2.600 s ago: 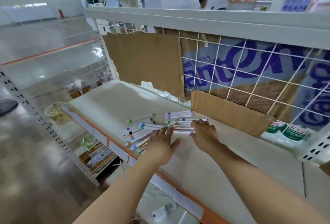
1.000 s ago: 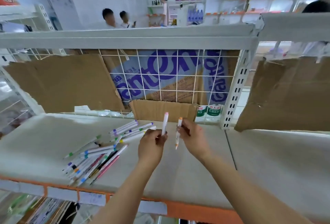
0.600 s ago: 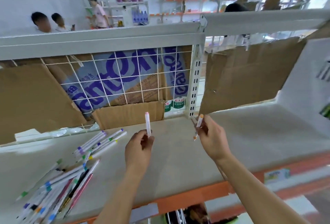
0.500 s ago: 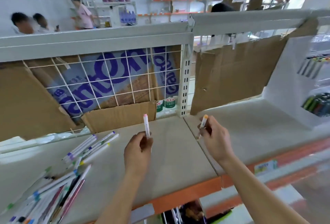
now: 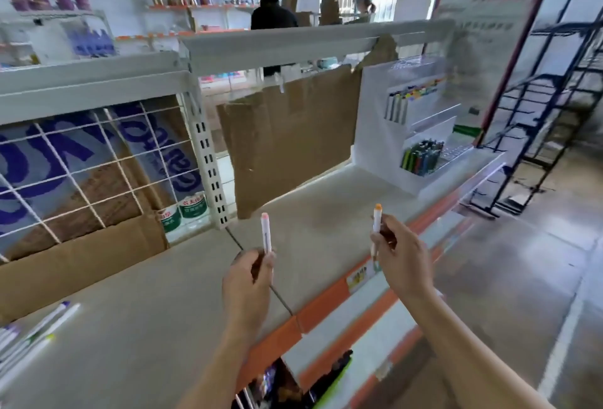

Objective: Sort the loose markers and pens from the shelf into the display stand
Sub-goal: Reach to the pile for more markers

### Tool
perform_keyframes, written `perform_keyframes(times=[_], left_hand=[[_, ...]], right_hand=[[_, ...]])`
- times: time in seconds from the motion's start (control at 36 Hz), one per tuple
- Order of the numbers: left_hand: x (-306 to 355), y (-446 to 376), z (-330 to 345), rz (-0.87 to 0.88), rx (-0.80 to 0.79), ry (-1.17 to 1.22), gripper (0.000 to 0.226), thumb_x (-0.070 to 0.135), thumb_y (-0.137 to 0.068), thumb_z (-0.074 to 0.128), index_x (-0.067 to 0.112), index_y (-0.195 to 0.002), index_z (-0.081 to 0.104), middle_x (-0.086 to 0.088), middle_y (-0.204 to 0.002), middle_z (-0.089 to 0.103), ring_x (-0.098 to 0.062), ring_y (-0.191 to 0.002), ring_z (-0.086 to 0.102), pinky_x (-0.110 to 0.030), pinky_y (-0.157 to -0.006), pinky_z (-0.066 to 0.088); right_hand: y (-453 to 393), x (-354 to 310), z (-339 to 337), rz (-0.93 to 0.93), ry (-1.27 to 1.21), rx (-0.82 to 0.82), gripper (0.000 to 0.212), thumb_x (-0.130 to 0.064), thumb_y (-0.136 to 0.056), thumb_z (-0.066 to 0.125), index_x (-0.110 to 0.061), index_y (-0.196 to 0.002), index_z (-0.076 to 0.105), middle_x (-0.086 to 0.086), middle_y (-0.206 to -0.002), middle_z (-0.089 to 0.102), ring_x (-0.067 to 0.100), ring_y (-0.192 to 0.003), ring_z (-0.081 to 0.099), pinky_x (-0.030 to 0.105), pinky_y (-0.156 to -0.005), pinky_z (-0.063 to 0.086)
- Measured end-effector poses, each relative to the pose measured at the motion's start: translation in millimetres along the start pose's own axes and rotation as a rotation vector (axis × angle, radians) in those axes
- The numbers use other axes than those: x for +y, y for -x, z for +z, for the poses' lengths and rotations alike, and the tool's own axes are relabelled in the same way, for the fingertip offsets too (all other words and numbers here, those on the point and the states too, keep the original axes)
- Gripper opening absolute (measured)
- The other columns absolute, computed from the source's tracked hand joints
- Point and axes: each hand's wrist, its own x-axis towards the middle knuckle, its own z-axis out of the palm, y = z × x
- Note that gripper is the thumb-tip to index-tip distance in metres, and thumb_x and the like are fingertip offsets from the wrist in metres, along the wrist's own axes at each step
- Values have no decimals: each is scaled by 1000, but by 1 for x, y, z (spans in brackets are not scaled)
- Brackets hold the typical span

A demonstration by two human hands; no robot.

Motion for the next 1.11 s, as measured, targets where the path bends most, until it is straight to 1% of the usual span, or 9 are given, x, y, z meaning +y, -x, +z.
perform_keyframes(times=[0.08, 0.17, 0.28, 0.44, 0.53, 0.61, 0.78, 0.97, 1.11], left_hand=[[20, -4, 35, 10, -28, 43, 28, 40, -94, 48, 23, -72, 54, -2, -67, 57, -21, -64, 54, -31, -57, 35], [48, -5, 70, 29, -66, 68, 28, 36, -96, 50, 21, -72, 54, 1, -63, 55, -18, -60, 53, -29, -55, 35], [79, -5, 116, 74, -78, 143, 42, 51, -87, 42, 16, -68, 54, 2, -56, 53, -17, -54, 51, -39, -57, 41], [126, -1, 185, 127, -84, 198, 33, 41, -92, 46, 16, -82, 64, 6, -59, 59, -9, -50, 51, -39, -59, 46], [143, 0, 215, 177, -103, 160, 30, 34, -96, 48, 19, -74, 61, 0, -57, 58, -11, -54, 54, -28, -59, 44], [157, 0, 240, 197, -146, 143, 26, 26, -97, 51, 22, -72, 58, 0, -57, 57, -11, -56, 54, -18, -54, 40], [178, -14, 282, 192, -179, 175, 23, 24, -95, 52, 19, -75, 60, -3, -59, 58, -12, -57, 54, -16, -56, 40], [192, -51, 336, 197, -181, 230, 18, 23, -95, 53, 22, -81, 64, -4, -59, 59, -11, -53, 53, -19, -55, 40], [196, -95, 376, 161, -150, 286, 21, 37, -93, 53, 22, -86, 65, 0, -59, 60, -11, -52, 54, -31, -58, 46]], right_hand=[[-11, 33, -23, 41, -1, 40, 9, -12, -91, 58, -16, -99, 61, -5, -74, 58, 23, -72, 55, 33, -60, 35], [-24, 67, -49, 49, -22, 107, 19, -11, -89, 61, -14, -108, 59, -7, -77, 63, 25, -70, 62, 40, -63, 48], [-40, 107, -81, 74, -69, 146, 14, -9, -87, 63, -16, -97, 56, -13, -66, 57, 25, -61, 60, 45, -61, 52], [-63, 164, -137, 51, -55, 225, 22, -5, -82, 68, -24, -84, 56, -16, -62, 52, 19, -57, 52, 35, -60, 46], [-75, 194, -160, 84, -44, 249, 34, -7, -83, 68, -34, -77, 48, -10, -65, 53, 20, -57, 53, 34, -57, 43], [-85, 215, -178, 122, -56, 253, 23, -6, -83, 67, -27, -86, 57, 2, -73, 62, 25, -62, 60, 34, -61, 45], [-111, 245, -195, 161, -24, 283, 21, -7, -84, 66, -24, -82, 55, 2, -77, 62, 25, -70, 60, 35, -63, 46], [-158, 274, -197, 163, 3, 285, 14, -7, -84, 66, -20, -86, 61, 0, -79, 64, 18, -68, 58, 4, -55, 33], [-209, 298, -193, 152, 66, 255, 24, -13, -84, 65, -28, -75, 49, -9, -65, 54, 16, -61, 50, 23, -55, 37]])
